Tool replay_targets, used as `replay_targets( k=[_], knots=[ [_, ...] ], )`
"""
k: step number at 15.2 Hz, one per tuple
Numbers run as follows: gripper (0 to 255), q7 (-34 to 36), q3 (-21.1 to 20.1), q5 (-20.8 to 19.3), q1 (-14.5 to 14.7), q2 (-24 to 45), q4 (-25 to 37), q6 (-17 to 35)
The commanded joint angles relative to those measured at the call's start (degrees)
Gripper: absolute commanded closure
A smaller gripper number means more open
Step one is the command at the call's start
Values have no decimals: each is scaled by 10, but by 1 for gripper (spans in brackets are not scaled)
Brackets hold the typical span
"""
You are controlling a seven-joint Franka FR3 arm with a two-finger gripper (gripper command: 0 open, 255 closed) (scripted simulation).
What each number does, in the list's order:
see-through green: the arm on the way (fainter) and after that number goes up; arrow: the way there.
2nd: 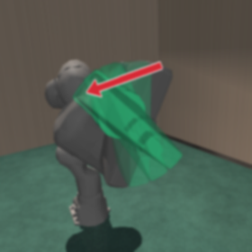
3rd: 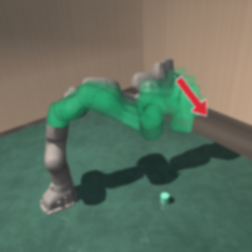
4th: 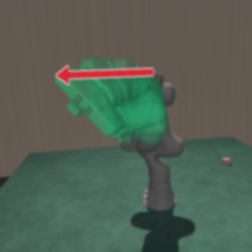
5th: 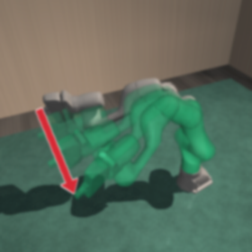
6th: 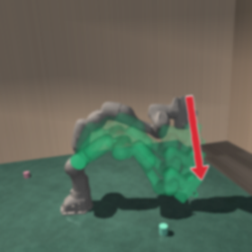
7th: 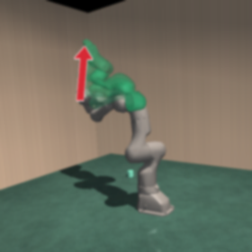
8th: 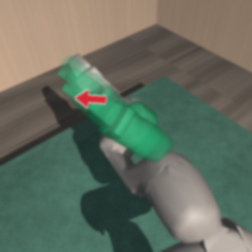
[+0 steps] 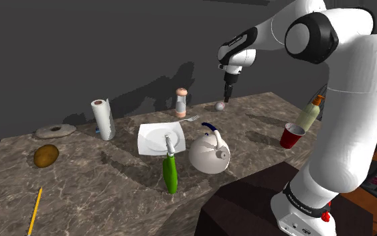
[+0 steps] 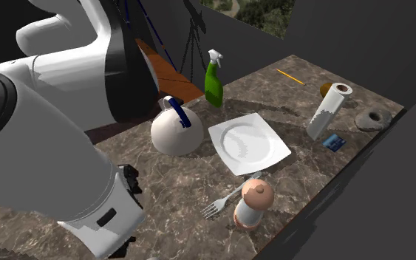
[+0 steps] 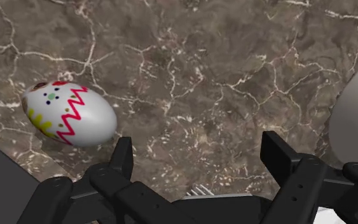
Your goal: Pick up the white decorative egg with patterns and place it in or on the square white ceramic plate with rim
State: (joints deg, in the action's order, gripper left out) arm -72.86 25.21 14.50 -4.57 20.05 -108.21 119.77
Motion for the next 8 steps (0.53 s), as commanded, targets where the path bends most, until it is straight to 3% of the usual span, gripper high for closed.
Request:
replay_targets(
  k=[1, 4, 8],
  knots=[
    [0, -37, -12, 24, -19, 49, 56, -10],
    [0, -77, -34, 51, -47, 120, 144, -29],
    [0, -85, -41, 58, -50, 138, 146, -14]
  ],
)
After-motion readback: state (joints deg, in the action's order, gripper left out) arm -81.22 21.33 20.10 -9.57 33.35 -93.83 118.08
